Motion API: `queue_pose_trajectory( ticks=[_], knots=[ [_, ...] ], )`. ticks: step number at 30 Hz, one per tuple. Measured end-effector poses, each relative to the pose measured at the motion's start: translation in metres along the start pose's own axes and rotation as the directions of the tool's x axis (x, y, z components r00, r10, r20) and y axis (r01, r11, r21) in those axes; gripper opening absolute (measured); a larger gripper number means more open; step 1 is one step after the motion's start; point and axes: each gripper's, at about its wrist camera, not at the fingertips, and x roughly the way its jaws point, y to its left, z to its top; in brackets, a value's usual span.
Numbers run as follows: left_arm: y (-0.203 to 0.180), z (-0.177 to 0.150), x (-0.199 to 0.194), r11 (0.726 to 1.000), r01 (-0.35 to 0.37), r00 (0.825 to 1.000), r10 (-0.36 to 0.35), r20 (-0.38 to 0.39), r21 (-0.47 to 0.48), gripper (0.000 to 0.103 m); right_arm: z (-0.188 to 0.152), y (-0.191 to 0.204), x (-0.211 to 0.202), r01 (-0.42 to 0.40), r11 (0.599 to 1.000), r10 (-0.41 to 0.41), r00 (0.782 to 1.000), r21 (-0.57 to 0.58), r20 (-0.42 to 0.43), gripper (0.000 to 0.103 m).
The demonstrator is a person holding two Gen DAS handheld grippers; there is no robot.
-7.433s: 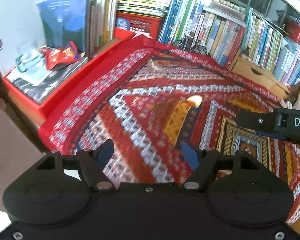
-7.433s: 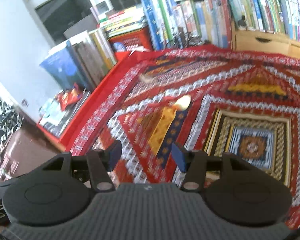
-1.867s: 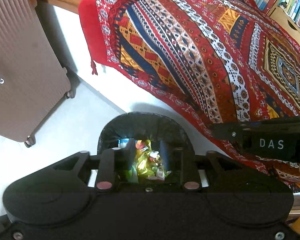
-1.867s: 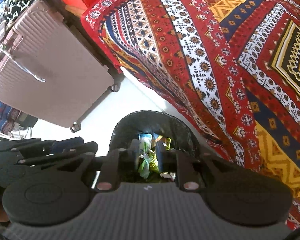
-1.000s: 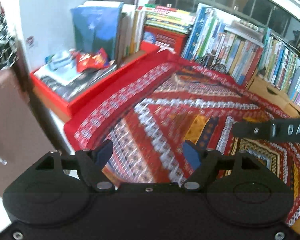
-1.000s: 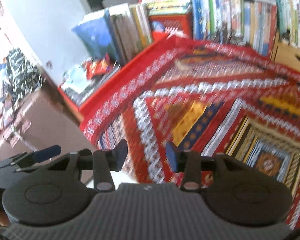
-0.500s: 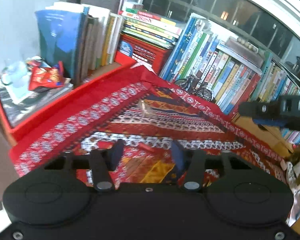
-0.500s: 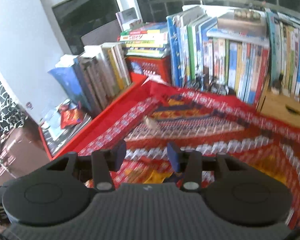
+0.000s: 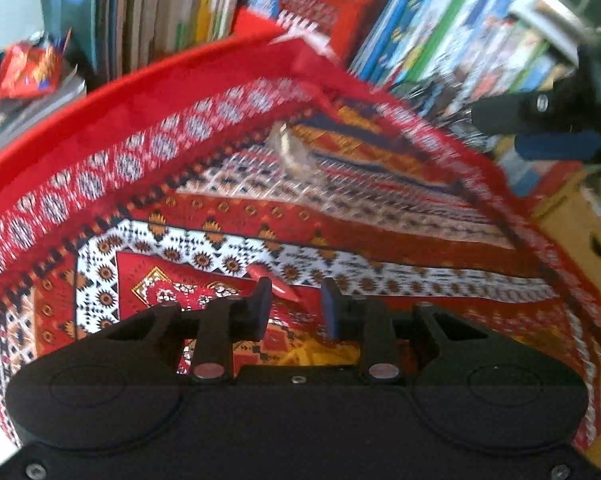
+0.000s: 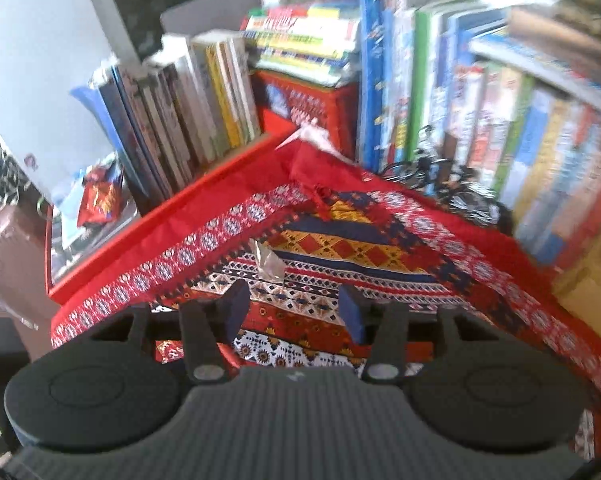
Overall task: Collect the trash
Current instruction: 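Grasp a red stick with the left tool while the right grasps a clear heart-print wrapper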
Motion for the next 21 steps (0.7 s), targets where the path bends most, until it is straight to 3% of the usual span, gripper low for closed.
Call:
queue_pose_trajectory(
  ticks=[6, 11, 15, 17, 19, 20, 21],
  knots=[
    [0.006, 0.001, 0.041, 0.995, -0.078, 0.995, 0.073, -0.071, -0.068, 0.027, 0.027, -0.008, 0.064, -0.055, 0.997, 0.05, 0.994, -0.052, -0.096, 0.067],
    [0.007, 0.004, 0.047, 0.996, -0.054, 0.997, 0.05, -0.055, -0.07, 0.028, 0.042, -0.008, 0.11, -0.121, 0.992, 0.114, 0.978, -0.028, -0.173, 0.068],
    [0.016, 0.01, 0.043, 0.988, 0.012, 0.998, -0.022, -0.066, -0.152, 0.025, 0.047, -0.001, 0.14, -0.147, 0.989, 0.137, 0.963, -0.026, -0.232, 0.068],
    [0.017, 0.011, 0.046, 0.988, 0.004, 0.998, -0.015, -0.067, -0.155, 0.025, 0.049, 0.001, 0.155, -0.155, 0.988, 0.147, 0.954, -0.01, -0.26, 0.068],
    [0.013, 0.011, 0.048, 0.992, -0.014, 0.998, 0.006, -0.062, -0.129, 0.019, 0.051, 0.003, 0.169, -0.148, 0.989, 0.141, 0.947, -0.001, -0.288, 0.068],
    [0.01, 0.01, 0.048, 0.994, -0.022, 0.998, 0.016, -0.056, -0.102, 0.01, 0.051, 0.005, 0.176, -0.148, 0.989, 0.14, 0.942, -0.002, -0.304, 0.068],
    [0.007, 0.009, 0.047, 0.996, -0.017, 0.998, 0.012, -0.056, -0.082, 0.009, 0.051, 0.007, 0.18, -0.151, 0.988, 0.142, 0.938, -0.003, -0.315, 0.068]
  ],
)
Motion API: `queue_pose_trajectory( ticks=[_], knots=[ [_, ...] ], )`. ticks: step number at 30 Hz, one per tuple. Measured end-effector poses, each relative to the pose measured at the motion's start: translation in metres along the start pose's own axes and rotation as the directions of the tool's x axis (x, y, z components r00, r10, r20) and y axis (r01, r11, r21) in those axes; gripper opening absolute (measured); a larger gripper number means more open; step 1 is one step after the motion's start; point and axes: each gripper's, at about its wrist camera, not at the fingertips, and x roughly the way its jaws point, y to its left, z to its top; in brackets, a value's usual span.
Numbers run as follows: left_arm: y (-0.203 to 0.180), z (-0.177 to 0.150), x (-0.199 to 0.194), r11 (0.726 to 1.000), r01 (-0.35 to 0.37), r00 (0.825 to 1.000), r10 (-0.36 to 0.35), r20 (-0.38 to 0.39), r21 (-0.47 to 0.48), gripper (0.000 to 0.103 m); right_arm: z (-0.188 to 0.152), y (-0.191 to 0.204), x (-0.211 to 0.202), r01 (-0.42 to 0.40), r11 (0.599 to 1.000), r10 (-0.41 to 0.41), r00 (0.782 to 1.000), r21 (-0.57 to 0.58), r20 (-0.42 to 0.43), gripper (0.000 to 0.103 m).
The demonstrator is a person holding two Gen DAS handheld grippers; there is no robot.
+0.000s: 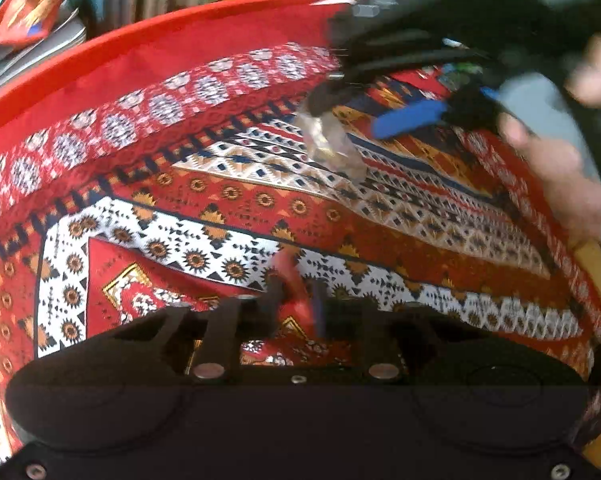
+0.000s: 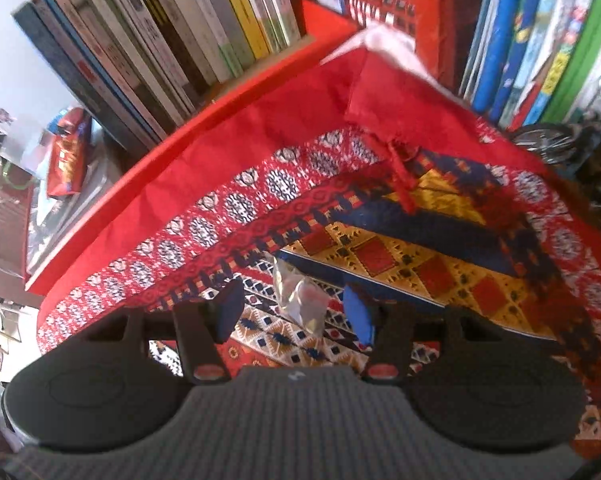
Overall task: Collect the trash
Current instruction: 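Grasp a red stick with the left tool while the right grasps a clear heart-print wrapper, then carry the red stick and clear wrapper off the table over the black bin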
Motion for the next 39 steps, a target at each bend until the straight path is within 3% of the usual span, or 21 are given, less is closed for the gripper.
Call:
queue_pose_trajectory(
  ticks=[3, 4, 5, 9, 20, 39],
  knots=[
    [-0.001, -0.004, -0.004, 1.0, 0.007, 1.0, -0.007, 0.018, 0.0, 0.009, 0.003, 0.001, 0.014, -0.002, 1.0, 0.002, 0.999, 0.003, -0.042, 0.061],
    [0.0, -0.004, -0.006, 1.0, 0.006, 1.0, -0.006, 0.021, -0.004, 0.009, 0.003, 0.0, 0.017, -0.002, 1.0, 0.003, 0.999, 0.011, -0.051, 0.045],
    [0.001, -0.004, -0.008, 1.0, 0.005, 1.0, -0.005, 0.022, -0.007, 0.009, 0.003, -0.001, 0.019, 0.0, 1.0, 0.002, 0.998, 0.022, -0.063, 0.036],
    [0.003, -0.001, -0.016, 1.0, 0.003, 1.0, -0.003, 0.031, 0.001, 0.009, -0.002, -0.002, 0.016, -0.018, 0.999, 0.021, 0.998, 0.049, -0.054, 0.026],
    [0.014, 0.002, -0.051, 1.0, -0.001, 0.998, 0.001, 0.062, 0.003, 0.009, -0.016, 0.011, -0.024, -0.011, 0.999, 0.011, 1.0, 0.052, -0.002, 0.024],
    [0.02, -0.024, -0.159, 0.995, 0.043, 0.991, -0.054, 0.125, 0.088, 0.009, -0.102, 0.07, -0.141, 0.026, 0.997, -0.036, 0.989, 0.075, 0.142, 0.025]
  ],
)
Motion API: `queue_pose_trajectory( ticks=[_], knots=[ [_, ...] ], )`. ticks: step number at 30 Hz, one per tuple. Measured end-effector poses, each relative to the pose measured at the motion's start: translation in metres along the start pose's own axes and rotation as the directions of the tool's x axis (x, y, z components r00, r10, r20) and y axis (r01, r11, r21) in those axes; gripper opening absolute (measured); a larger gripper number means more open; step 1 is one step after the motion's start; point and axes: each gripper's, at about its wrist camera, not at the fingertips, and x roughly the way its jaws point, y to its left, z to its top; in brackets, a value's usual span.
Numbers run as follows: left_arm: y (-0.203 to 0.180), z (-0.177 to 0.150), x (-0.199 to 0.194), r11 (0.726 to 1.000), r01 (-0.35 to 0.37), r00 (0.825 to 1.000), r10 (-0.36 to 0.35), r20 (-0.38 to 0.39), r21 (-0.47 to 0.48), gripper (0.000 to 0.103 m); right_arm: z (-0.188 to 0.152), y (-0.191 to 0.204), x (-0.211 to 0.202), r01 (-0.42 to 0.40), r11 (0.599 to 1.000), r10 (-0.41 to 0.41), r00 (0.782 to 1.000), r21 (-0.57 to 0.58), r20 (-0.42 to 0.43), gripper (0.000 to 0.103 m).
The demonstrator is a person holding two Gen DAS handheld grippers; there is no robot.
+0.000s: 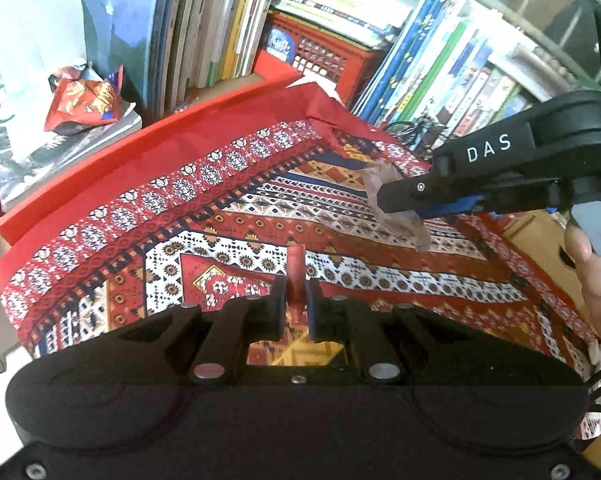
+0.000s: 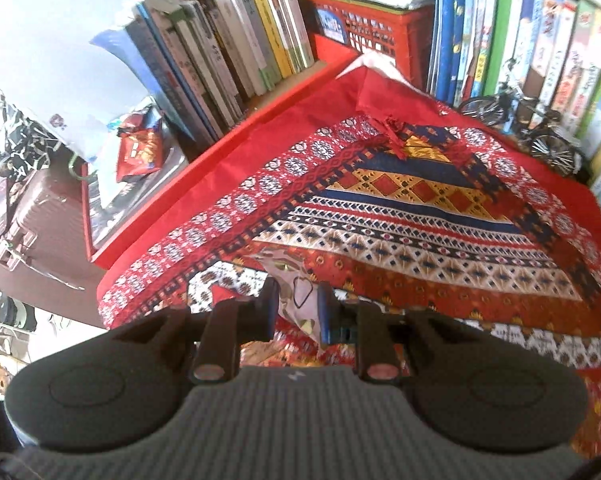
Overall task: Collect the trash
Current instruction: 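Carry the red stick and clear wrapper off the table over the black bin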
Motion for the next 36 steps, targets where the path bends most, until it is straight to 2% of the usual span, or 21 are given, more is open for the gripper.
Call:
queue_pose_trajectory(
  ticks=[9, 16, 25, 36],
  knots=[
    [0.008, -0.023, -0.067, 0.998, 0.024, 0.999, -0.026, 0.036, 0.056, 0.009, -0.042, 0.044, -0.051, -0.004, 1.0, 0.003, 0.998, 0.024, 0.055, 0.025],
    [0.023, -0.049, -0.104, 0.995, 0.041, 0.998, -0.045, 0.037, 0.09, 0.009, -0.084, 0.072, -0.071, 0.004, 0.999, -0.007, 0.998, 0.045, 0.067, 0.025],
    [0.056, -0.091, -0.138, 0.992, 0.048, 0.999, -0.049, 0.003, 0.12, 0.009, -0.143, 0.111, -0.076, -0.01, 0.995, 0.005, 0.999, 0.1, 0.043, 0.025],
    [0.116, -0.138, -0.149, 0.993, 0.019, 0.997, -0.011, -0.071, 0.114, 0.01, -0.208, 0.155, -0.048, -0.02, 0.988, 0.023, 1.0, 0.155, -0.015, 0.025]
  ],
)
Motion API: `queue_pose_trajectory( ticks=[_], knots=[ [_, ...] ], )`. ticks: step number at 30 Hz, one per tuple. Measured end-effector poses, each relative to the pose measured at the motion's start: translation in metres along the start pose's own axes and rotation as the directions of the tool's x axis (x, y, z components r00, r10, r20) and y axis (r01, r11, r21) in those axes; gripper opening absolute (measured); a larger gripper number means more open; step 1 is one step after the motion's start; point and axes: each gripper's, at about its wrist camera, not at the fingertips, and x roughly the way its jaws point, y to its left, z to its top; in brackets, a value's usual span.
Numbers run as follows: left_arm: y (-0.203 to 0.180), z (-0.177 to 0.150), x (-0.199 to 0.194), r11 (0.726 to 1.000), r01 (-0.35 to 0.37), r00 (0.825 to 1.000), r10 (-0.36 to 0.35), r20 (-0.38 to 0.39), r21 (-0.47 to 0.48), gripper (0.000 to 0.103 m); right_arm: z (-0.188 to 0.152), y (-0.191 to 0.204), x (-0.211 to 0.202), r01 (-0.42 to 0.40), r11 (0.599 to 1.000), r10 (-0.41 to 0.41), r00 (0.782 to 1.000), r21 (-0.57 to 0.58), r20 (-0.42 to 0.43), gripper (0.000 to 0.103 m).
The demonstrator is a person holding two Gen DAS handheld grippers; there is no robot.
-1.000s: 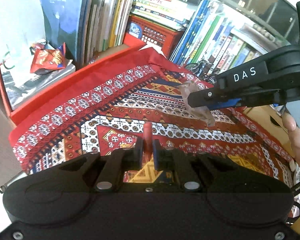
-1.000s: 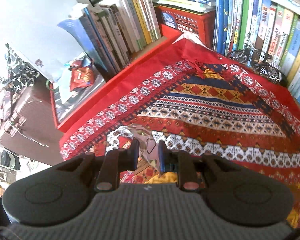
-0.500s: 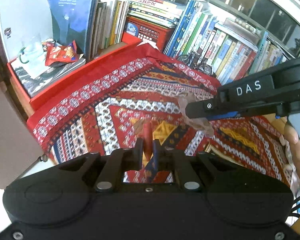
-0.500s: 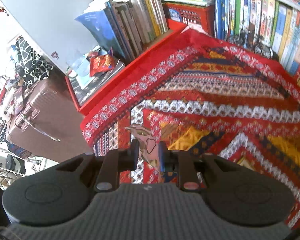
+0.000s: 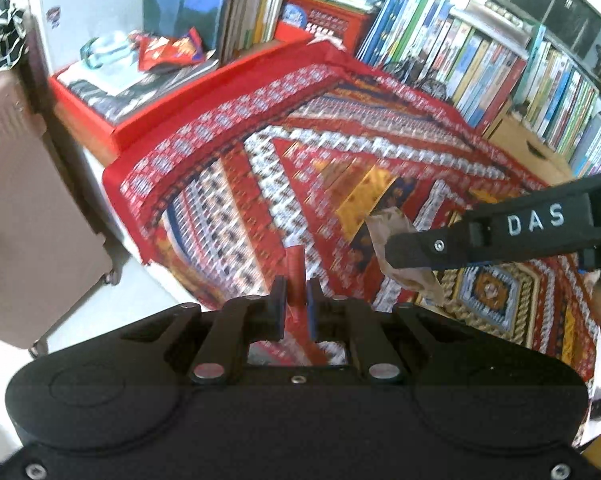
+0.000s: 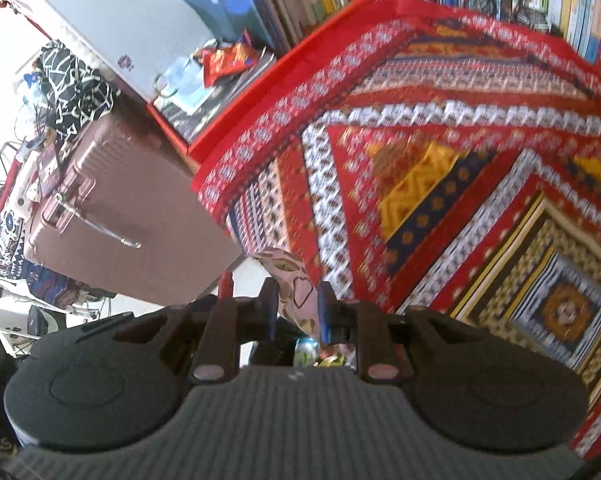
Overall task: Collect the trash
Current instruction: 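Carry the red stick and clear wrapper off the table over the black bin, then open both tools over the black bin to drop the stick and wrapper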
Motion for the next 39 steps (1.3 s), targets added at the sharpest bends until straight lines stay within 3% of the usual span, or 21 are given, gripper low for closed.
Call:
queue_pose_trajectory(
  ticks=[18, 39],
  knots=[
    [0.071, -0.072, 0.021, 0.995, -0.082, 0.985, 0.073, -0.154, -0.049, 0.01, -0.078, 0.031, 0.068, -0.002, 0.994, 0.014, 0.993, 0.108, -0.118, 0.025],
    [0.088, -0.111, 0.068, 0.99, -0.121, 0.951, 0.096, -0.293, -0.067, 0.011, -0.105, 0.025, 0.123, 0.034, 0.983, 0.001, 0.981, 0.179, -0.192, 0.029]
  ],
)
